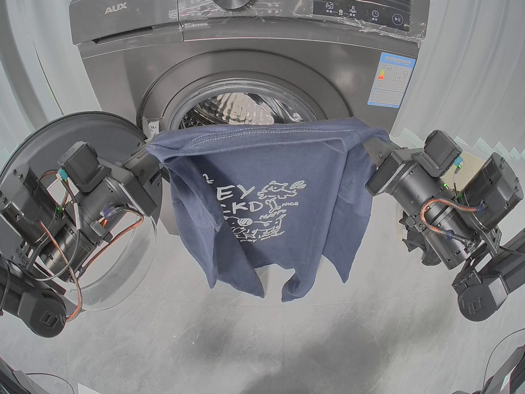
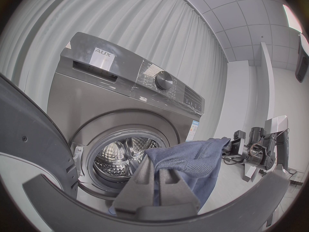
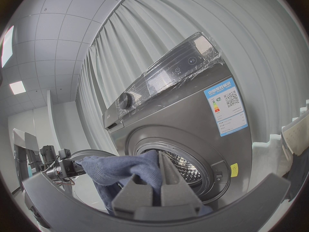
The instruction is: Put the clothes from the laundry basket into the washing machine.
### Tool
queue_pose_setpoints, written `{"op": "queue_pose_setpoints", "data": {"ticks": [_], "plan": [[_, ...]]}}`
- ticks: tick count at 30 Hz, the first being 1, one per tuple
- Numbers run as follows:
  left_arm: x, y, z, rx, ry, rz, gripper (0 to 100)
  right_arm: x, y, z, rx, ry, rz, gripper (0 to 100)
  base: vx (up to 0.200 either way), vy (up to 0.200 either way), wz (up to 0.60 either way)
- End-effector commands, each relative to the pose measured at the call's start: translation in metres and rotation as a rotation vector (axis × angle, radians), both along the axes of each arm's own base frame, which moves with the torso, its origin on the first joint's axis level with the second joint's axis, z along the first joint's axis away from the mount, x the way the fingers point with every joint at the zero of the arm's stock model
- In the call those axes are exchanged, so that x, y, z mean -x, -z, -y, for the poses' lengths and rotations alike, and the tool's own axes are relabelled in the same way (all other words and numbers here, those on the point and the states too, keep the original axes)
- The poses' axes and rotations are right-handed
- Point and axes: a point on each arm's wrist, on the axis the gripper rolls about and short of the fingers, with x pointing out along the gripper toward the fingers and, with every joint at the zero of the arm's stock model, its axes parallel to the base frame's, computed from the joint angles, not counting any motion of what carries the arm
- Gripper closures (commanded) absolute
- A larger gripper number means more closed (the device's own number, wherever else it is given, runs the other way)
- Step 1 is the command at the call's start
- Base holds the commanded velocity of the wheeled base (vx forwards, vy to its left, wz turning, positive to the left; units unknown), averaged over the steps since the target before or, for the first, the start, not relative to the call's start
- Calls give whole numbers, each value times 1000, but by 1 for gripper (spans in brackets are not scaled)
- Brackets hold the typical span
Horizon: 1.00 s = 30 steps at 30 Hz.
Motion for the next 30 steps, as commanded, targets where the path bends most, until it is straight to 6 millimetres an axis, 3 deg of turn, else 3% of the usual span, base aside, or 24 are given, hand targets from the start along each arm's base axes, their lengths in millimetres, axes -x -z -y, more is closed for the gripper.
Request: {"op": "queue_pose_setpoints", "data": {"ticks": [1,30], "plan": [[-1,3,0,-4,-3,-9,100,2,4,0,10,-3,-13,100,0,0,0],[2,6,4,-9,15,-13,100,2,8,-1,20,-12,-25,100,0,0,0]]}}
